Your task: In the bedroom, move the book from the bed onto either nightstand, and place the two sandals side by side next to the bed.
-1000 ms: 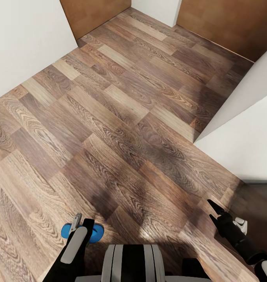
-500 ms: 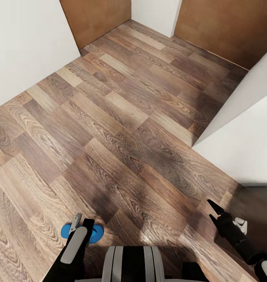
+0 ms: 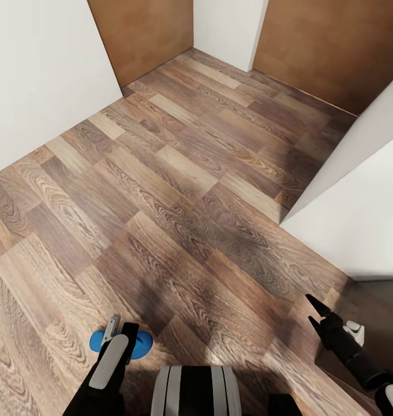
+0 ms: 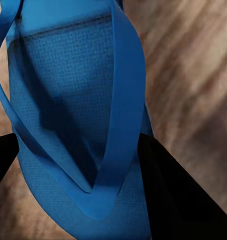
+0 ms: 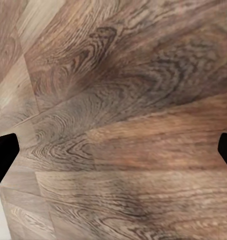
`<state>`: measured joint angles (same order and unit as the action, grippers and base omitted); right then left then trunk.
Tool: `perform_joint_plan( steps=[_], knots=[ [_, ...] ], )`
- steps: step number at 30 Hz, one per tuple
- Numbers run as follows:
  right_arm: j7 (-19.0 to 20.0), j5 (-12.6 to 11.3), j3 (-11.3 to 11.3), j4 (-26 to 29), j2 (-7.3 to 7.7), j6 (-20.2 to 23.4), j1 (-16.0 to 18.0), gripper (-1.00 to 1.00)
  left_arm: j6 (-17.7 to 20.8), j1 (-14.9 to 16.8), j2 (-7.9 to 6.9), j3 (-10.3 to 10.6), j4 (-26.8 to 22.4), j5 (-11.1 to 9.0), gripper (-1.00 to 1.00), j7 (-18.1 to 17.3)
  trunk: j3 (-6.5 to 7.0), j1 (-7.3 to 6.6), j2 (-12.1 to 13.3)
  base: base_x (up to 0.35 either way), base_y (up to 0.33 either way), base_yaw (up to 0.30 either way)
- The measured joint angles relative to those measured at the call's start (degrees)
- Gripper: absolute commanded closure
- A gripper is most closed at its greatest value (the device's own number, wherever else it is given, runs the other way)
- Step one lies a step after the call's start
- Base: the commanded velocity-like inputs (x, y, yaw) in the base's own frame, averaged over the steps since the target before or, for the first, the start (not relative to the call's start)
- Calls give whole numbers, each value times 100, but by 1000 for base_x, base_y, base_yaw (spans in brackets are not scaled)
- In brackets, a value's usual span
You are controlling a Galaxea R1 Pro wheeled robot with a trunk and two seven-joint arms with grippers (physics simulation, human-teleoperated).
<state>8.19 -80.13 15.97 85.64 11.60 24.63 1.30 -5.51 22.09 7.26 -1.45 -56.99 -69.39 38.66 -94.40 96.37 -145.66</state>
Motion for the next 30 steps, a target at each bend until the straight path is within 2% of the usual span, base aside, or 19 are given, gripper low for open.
perform_joint_plan(
  steps=[30],
  knots=[
    [0, -15, 2, 25, 2, 0, 0, -100, 10, 1, 0, -1, -26, -1, 100, 17, 665, -77, 40, 0, 0, 0]
  ],
)
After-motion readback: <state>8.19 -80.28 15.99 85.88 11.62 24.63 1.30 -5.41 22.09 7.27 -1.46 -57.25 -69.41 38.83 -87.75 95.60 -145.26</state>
